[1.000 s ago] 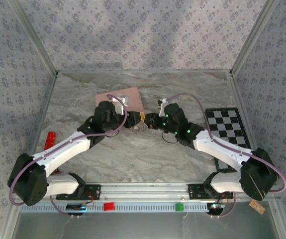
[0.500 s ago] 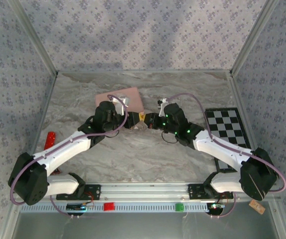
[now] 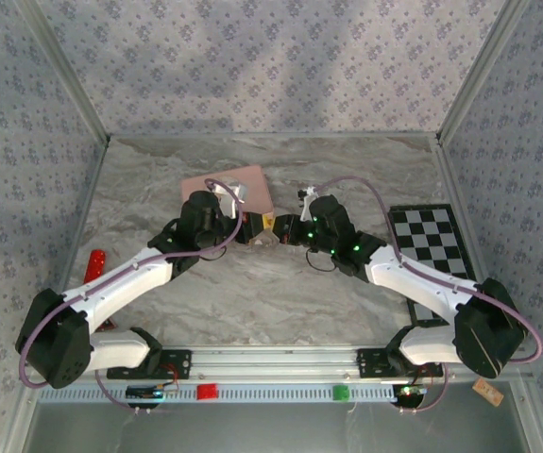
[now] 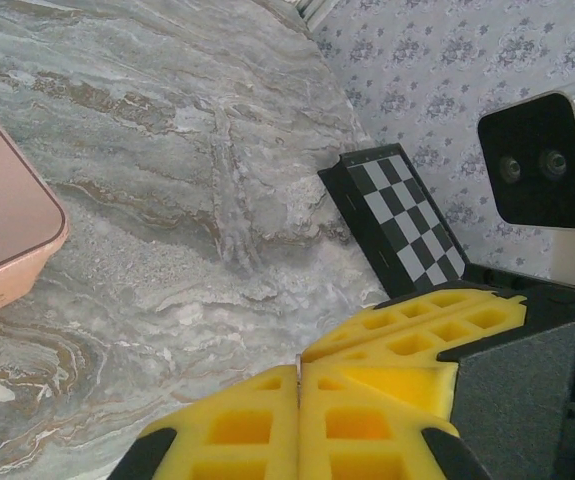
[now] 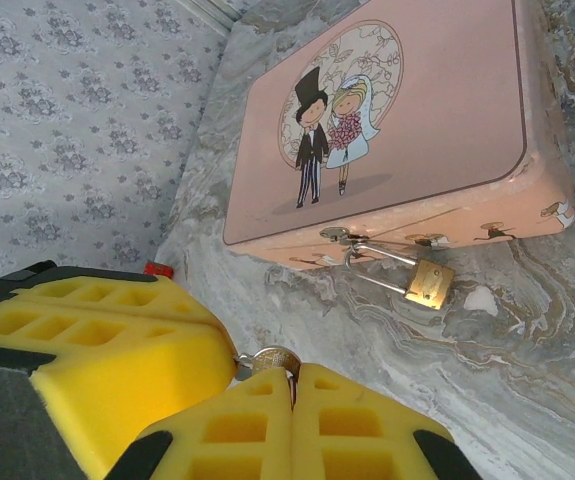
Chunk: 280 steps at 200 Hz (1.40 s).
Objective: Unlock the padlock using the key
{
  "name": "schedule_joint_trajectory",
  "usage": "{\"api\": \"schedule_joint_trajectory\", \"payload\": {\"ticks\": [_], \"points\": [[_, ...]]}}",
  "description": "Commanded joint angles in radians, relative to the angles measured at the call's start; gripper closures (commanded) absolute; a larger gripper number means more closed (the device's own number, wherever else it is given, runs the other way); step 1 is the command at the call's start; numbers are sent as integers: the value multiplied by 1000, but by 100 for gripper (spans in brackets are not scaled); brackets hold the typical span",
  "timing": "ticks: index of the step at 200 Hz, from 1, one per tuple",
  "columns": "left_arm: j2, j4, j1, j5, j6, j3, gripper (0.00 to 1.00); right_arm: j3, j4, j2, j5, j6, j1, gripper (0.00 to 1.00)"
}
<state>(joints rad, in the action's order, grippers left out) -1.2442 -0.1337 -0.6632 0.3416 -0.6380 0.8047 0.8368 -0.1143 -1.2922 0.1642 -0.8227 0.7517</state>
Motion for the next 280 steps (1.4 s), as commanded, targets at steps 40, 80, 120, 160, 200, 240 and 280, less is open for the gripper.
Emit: {"api": "schedule_joint_trajectory", "payload": {"ticks": [40, 80, 120, 160, 200, 240, 280], "points": [[46, 72, -6, -23, 48, 73, 100, -97, -120, 89, 21, 28, -65, 62], [65, 228, -3, -42, 136, 148, 100, -247, -471, 122, 241, 108, -180, 49], [-14, 569, -1, -40, 254, 360, 100, -260, -601, 110, 391, 158, -188, 45], [-43, 658, -2, 53, 293, 444, 100, -337, -769, 109, 365, 172, -176, 45], [-22, 553, -10, 183, 241, 425, 100, -346, -897, 72, 400, 118, -172, 44], [5, 424, -24, 264, 188, 375, 100, -349, -1002, 31, 457, 59, -161, 45], [20, 424, -24, 255, 205, 372, 100, -334, -1029, 14, 504, 33, -160, 50]]}}
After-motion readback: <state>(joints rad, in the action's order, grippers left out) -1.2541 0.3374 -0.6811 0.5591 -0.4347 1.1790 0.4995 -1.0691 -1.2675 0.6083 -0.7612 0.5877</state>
